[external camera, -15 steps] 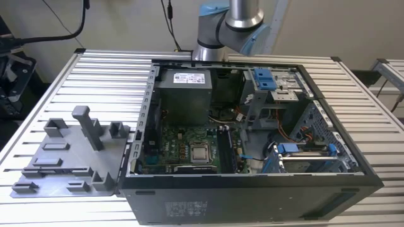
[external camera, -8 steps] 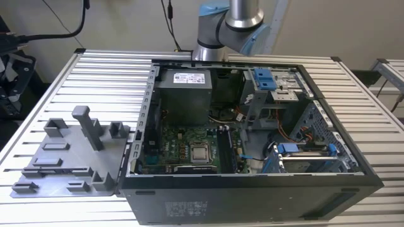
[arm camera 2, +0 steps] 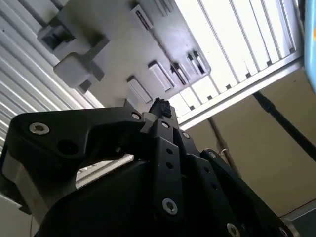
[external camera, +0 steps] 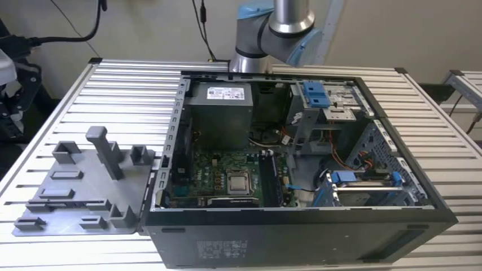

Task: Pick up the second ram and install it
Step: 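Pick up the second ram and move it above second insertion slot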

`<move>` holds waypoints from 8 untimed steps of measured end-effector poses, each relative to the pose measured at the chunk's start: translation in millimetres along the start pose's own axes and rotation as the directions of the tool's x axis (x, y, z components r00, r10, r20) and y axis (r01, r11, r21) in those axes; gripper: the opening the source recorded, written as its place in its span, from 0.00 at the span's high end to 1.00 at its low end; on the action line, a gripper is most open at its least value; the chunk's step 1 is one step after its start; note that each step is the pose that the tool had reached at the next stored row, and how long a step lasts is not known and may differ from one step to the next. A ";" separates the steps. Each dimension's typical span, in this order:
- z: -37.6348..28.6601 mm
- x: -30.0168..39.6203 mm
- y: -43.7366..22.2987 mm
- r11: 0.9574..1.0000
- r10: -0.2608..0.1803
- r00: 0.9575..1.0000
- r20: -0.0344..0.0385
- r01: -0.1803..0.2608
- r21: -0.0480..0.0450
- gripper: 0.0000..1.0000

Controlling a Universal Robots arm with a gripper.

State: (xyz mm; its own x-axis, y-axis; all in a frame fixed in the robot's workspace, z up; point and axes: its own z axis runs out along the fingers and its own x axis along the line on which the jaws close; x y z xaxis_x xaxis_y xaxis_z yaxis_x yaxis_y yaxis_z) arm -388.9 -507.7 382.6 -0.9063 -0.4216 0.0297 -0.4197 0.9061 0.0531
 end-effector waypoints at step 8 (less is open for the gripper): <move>0.0 0.0 0.0 0.990 -0.144 0.990 -0.008 0.144 0.004 0.89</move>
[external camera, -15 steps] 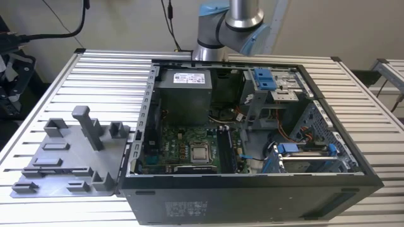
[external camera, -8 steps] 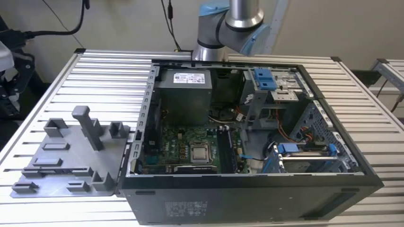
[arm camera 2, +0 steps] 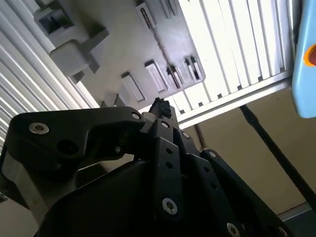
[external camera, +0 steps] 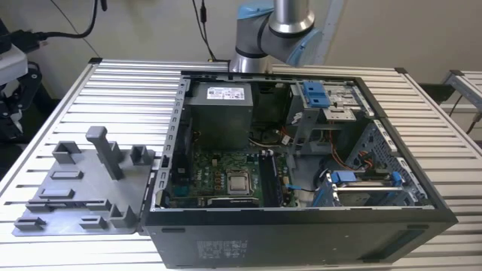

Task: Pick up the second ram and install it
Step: 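Pick up the second ram and move it above second insertion slot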

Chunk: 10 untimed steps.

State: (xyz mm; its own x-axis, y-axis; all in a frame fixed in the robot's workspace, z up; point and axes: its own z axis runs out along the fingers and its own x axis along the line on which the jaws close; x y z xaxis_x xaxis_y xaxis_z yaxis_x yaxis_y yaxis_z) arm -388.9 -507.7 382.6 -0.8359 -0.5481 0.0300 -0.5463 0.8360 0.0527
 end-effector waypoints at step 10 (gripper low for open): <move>0.0 0.0 0.0 0.983 -0.181 0.983 -0.010 0.181 0.005 0.89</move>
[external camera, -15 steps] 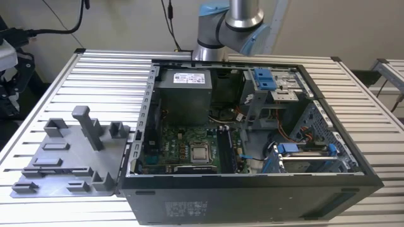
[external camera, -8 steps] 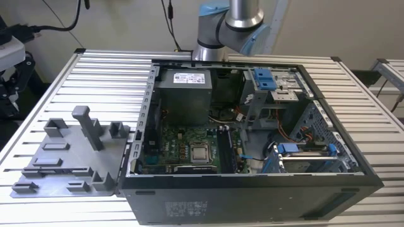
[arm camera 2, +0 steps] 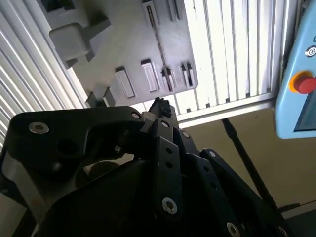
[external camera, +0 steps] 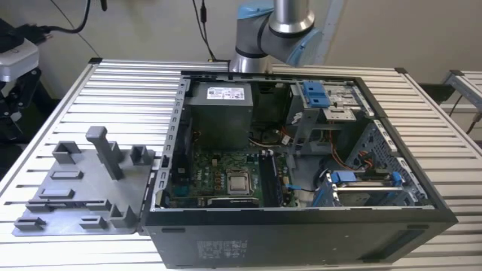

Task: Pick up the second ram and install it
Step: 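Pick up the second ram and move it above second insertion slot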

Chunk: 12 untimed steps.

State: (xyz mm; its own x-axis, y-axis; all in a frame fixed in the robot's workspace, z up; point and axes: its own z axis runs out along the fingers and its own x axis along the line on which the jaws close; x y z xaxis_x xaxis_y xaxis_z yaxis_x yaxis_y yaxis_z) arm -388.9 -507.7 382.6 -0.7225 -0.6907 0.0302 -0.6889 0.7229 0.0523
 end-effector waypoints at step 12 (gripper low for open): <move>0.0 0.0 0.0 0.979 -0.202 0.979 -0.012 0.202 0.006 0.89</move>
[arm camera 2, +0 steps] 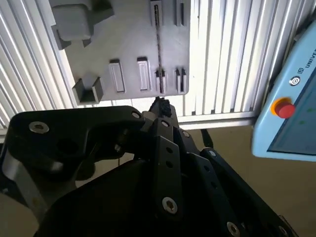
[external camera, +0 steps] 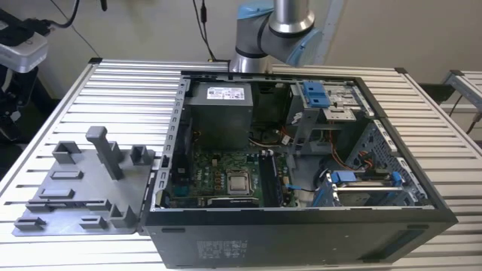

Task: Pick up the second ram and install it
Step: 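Pick up the second ram and move it above second insertion slot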

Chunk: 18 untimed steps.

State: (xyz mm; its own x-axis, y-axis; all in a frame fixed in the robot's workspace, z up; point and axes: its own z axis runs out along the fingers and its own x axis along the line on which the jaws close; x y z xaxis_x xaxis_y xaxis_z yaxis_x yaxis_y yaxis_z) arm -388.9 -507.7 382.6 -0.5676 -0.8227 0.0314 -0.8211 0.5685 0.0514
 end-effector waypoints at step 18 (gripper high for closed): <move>0.1 0.3 0.8 0.968 -0.249 0.968 -0.014 0.250 0.006 0.89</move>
State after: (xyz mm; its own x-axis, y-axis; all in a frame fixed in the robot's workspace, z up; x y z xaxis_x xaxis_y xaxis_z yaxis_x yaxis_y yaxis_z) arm -389.8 -507.5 382.6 -0.3439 -0.9385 0.0314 -0.9371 0.3452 0.0513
